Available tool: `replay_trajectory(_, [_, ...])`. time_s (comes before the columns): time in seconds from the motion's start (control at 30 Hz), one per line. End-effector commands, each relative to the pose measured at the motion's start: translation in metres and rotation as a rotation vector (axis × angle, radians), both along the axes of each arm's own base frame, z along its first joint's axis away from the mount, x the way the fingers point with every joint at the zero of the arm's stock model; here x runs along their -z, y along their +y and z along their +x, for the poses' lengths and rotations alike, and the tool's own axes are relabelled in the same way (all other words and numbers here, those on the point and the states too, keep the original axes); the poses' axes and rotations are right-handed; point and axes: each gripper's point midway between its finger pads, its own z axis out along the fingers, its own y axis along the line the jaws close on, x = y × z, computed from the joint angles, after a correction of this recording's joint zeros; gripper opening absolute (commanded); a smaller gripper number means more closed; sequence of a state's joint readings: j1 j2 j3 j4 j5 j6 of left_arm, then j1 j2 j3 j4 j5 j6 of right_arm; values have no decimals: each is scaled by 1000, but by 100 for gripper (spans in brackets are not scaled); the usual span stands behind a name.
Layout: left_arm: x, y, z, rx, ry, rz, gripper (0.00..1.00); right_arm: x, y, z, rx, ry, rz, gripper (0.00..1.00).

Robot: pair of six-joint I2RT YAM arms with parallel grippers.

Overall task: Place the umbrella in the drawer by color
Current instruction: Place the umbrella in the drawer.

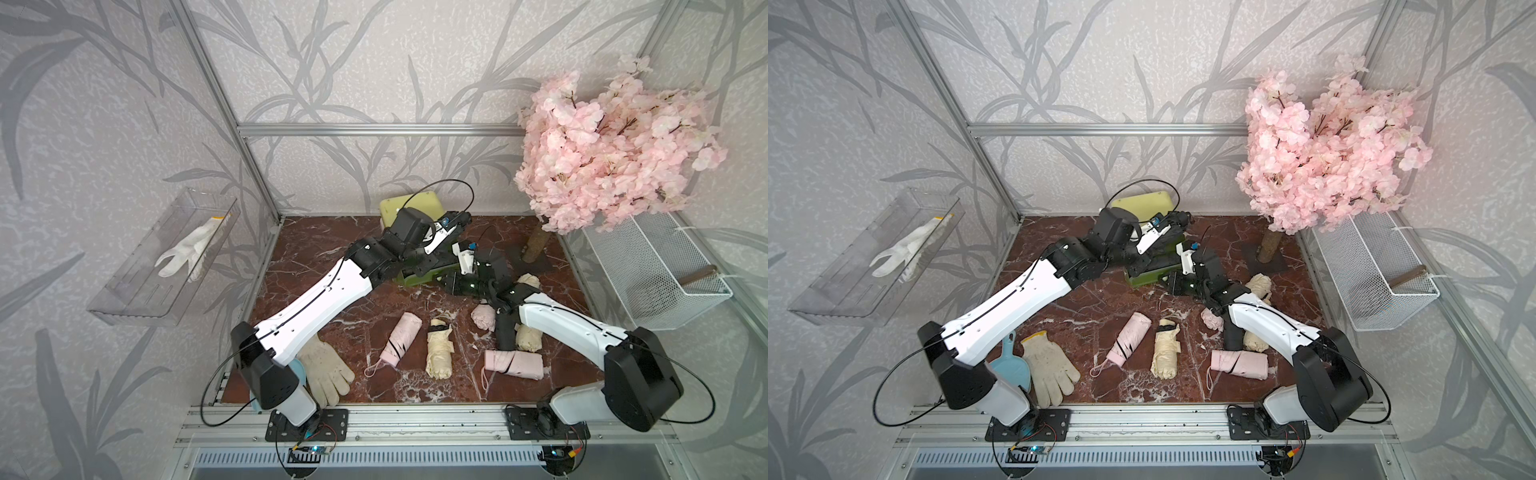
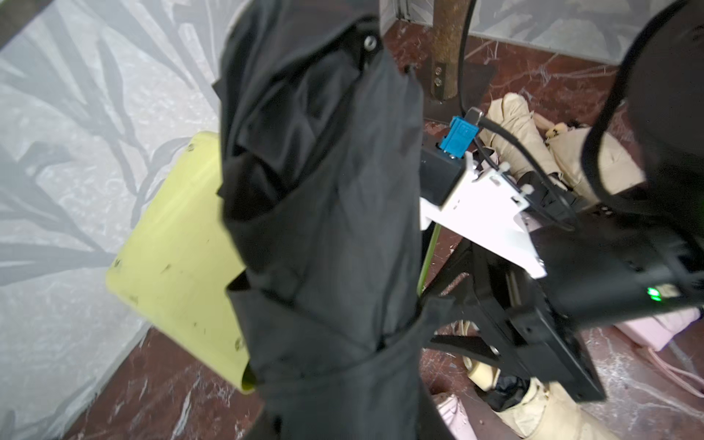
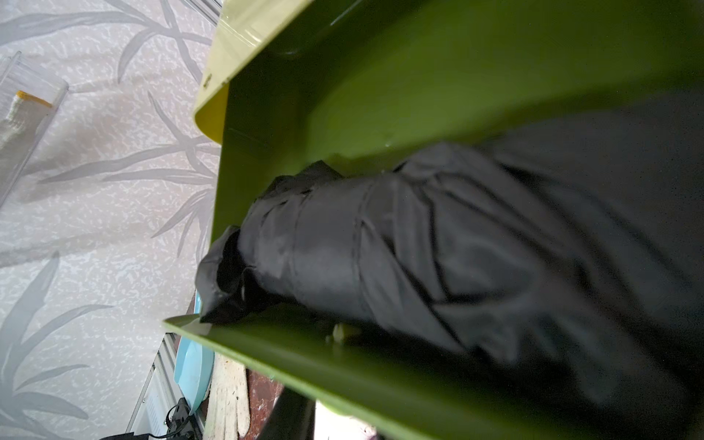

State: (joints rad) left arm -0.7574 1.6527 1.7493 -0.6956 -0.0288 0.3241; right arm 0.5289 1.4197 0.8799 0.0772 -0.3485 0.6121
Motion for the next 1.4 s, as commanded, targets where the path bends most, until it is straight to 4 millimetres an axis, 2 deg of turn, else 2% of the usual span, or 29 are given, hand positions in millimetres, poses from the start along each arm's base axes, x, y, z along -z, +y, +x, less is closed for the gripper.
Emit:
replay_trajectory(0.0, [-6,-2,24,82,-43,44,2,6,-12,-6,27,16,-29,9])
replay_trajectory(0.07, [1,-4,40,77,-44,76,2,6,-13,-8,28,16,-25,9])
replay_trajectory(0.17, [14,-2,51,82,-42,150,2,6,-16,-12,35,16,-19,9])
replay_trajectory(0.27, [30,6,53,84,-28,234,1,4,-20,-16,46,6,-11,9])
replay_trajectory(0.33, [33,14,52,73,-27,277,0,3,-21,-18,49,-1,-10,9])
replay_trajectory(0.43, [21,26,44,60,-38,298,0,1,-22,-18,46,-5,-15,9])
replay_trajectory(0.6, [-1,39,18,94,-33,296,0,3,-19,-16,42,5,-6,9])
replay_trajectory(0.8, [-6,66,-2,81,-12,383,2,3,-16,-17,31,12,6,9])
replay_trajectory(0.9, [-11,75,-3,52,-20,425,4,2,-16,-17,30,11,7,9])
replay_trajectory(1.07, [0,68,4,56,-20,502,6,0,-17,-17,30,4,4,9])
replay_trajectory(1.37, [30,32,32,56,14,585,5,0,-17,-18,31,5,5,9])
